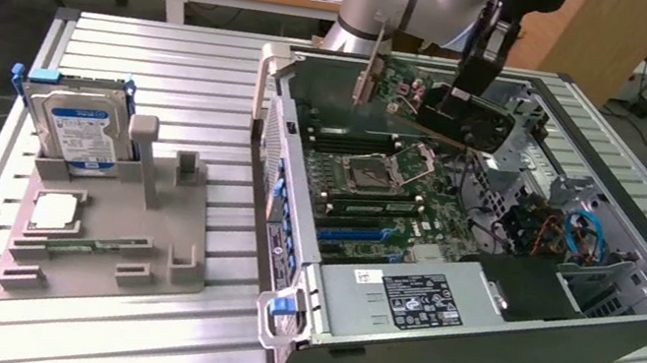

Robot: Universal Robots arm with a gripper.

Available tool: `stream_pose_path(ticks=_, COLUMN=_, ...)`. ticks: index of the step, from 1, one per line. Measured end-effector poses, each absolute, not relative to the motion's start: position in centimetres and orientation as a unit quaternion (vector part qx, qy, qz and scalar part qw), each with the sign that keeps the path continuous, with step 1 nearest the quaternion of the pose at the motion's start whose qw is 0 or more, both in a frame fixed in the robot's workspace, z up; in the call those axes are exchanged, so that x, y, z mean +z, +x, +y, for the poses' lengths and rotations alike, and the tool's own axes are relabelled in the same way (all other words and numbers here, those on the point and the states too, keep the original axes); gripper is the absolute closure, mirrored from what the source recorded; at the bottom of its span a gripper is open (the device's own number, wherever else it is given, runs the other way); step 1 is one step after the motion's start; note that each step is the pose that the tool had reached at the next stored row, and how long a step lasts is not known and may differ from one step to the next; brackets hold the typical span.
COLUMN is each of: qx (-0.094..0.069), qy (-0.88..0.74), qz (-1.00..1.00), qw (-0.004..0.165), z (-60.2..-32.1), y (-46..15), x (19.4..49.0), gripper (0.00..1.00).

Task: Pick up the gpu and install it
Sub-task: 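Insert the gpu into the slot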

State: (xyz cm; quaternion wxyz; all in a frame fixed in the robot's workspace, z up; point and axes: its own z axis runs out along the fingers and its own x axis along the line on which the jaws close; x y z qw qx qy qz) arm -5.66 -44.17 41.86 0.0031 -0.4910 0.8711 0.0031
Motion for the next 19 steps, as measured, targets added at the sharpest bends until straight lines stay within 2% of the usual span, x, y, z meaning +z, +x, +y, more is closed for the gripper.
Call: stream_pose_path(ticks=19, qx=0.003, qy=-0.606, qz=0.796, qw=0.003, z=-44.17, y=-5.66, x=41.86, gripper=0.74)
